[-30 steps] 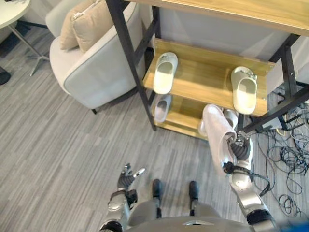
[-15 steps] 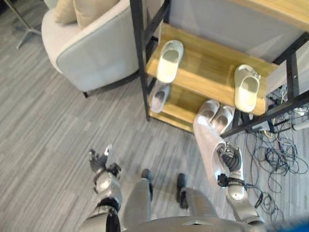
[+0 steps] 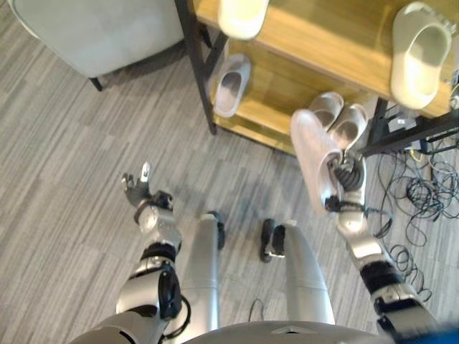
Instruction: Arrange the slippers neatly on the shoe rack.
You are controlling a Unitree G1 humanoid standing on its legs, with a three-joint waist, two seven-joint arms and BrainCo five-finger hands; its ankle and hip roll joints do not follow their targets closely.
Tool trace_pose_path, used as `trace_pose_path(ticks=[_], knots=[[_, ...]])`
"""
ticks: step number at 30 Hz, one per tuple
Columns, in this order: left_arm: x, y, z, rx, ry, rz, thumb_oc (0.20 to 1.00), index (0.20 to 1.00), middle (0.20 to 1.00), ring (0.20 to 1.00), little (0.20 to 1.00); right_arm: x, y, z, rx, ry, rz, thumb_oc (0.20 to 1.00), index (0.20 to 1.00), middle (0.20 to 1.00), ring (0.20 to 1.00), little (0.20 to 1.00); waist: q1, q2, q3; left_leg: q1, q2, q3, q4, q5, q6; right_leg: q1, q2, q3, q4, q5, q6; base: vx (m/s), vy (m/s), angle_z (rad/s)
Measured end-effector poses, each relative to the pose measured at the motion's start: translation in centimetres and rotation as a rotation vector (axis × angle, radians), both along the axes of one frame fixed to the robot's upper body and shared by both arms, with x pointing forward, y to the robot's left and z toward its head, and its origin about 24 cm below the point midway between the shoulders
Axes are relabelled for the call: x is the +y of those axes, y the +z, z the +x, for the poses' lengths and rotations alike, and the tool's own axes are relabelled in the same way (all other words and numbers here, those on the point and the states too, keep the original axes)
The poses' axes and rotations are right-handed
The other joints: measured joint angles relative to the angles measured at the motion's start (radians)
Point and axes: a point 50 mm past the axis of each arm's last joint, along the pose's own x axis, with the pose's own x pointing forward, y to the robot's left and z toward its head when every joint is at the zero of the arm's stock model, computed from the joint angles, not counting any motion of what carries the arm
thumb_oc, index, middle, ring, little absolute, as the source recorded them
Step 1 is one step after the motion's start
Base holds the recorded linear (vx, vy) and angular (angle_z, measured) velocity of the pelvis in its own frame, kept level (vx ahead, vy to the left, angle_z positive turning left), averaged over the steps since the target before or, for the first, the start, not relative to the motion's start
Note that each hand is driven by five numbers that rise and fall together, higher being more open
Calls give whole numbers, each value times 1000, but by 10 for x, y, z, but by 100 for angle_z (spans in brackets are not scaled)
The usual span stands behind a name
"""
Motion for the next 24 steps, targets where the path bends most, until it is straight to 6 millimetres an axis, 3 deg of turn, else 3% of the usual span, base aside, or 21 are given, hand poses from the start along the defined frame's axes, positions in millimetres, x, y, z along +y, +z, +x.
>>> trace_pose_path(ticks=[3,5,9,12,15,17,19,22,24], knots=[[-6,16,14,-58,-10,-37,1000,1000,1000,1000,1000,3,26,28,22,41,-11,200,200,200,200,200,-4,12,-15,-121,2,-2,101,-23,-1,-124,-4,9,107,-27,-5,60,-17,2],[-10,15,17,-57,-17,-65,1000,1000,1000,1000,1000,11,33,39,51,70,-21,200,200,200,200,200,-6,14,-15,-166,4,-1,154,-42,0,-172,-5,14,165,-47,-10,44,-22,2],[-24,1,14,-42,5,-189,1000,1000,1000,1000,1000,16,28,43,144,97,-28,200,200,200,200,200,5,15,-7,-183,16,1,238,-80,-9,-190,-5,16,249,-87,-17,81,-35,0],[-27,3,18,-55,1,-224,1000,1000,1000,1000,1000,18,40,54,158,81,-28,200,200,200,200,200,14,11,40,-182,29,12,330,-124,-6,-200,-7,29,346,-129,-21,103,-24,-3],[-25,16,26,-105,14,-258,1000,1000,1000,1000,1000,24,86,71,53,80,-10,200,200,200,200,200,19,0,139,-190,41,24,422,-163,3,-224,-7,49,446,-164,-28,85,-21,-4],[-27,17,27,-101,10,-267,1000,1000,1000,1000,1000,29,115,79,-4,83,-2,200,200,200,200,200,22,-4,169,-219,49,22,468,-175,2,-254,-7,50,492,-174,-32,68,-16,-2],[-35,17,27,-111,3,-291,1000,1000,1000,1000,1000,32,136,86,-19,75,0,200,200,200,200,200,30,0,211,-217,53,19,509,-190,-1,-253,-6,50,533,-187,-35,69,-7,-1],[-40,38,35,-191,-17,-289,1000,1000,1000,1000,1000,40,170,98,-14,72,-7,200,200,200,200,200,48,4,270,-212,59,22,553,-208,2,-252,-6,55,579,-201,-43,24,2,-1],[-43,43,38,-212,-27,-293,1000,1000,1000,1000,1000,45,182,101,-11,77,0,200,200,200,200,200,60,8,287,-207,60,24,552,-208,1,-250,-6,58,581,-202,-43,0,0,0]])
